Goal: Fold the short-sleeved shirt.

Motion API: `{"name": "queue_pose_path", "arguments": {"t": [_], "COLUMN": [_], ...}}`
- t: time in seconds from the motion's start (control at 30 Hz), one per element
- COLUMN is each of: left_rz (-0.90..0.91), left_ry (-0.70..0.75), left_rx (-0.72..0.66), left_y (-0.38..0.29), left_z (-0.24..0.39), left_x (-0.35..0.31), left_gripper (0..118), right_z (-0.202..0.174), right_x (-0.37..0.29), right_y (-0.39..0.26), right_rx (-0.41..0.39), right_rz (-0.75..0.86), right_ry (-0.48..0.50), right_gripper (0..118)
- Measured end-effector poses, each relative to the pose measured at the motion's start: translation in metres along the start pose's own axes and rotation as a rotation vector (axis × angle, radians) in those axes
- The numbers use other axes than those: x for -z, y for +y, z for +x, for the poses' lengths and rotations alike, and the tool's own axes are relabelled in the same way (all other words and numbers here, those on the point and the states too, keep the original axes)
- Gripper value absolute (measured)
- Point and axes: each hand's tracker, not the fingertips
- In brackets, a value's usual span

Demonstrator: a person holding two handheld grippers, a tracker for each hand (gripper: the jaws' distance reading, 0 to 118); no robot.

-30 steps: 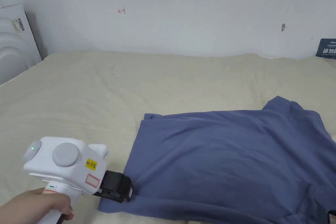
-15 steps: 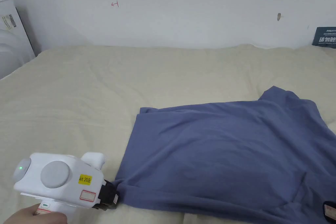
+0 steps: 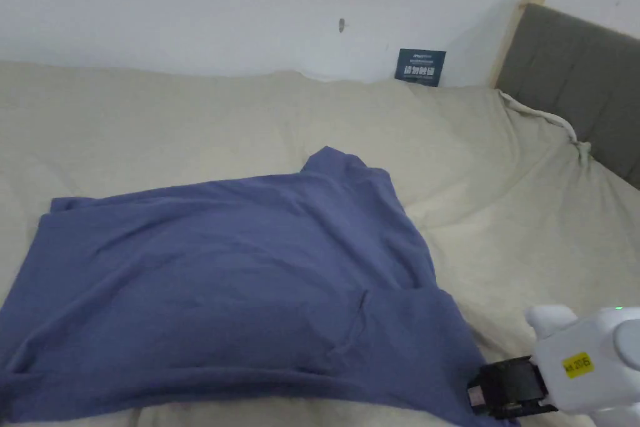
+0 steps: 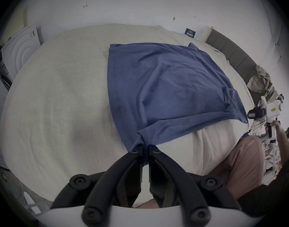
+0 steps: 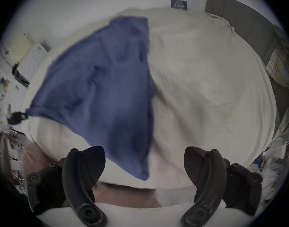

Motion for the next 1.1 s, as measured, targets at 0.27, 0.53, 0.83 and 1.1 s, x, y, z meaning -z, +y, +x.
{"name": "queue_pose_path", "arguments": {"t": [0.27,0.53,0.83,1.1], "left_rz": [-0.029,-0.015,0.021,0.071], "left_ry": [0.016,0.017,-0.006,-0.08], "left_rx": [-0.007,-0.016,-0.063,-0.136], "left_y": [-0.004,-0.006,-0.011,-0.016], "left_z": [0.004,0.003,-0.005,-0.012], "left_x": [0.006,0.004,-0.006,-0.02], "left_gripper": [7,7,7,7], "right_z": [-0.019,-0.028,-0.022,-0.03], "right_x": [0.015,-0.009,-0.043,-0.068], "right_y": [-0.006,-0.016,-0.031,-0.043], "right_rx": [-0.088,-0.204,-0.181,-0.174], "right_rz": [-0.028,0.044,0.144,0.186], "right_ry": [0.005,0.007,0.069,0.079], "right_gripper": [82,7,5,3]}}
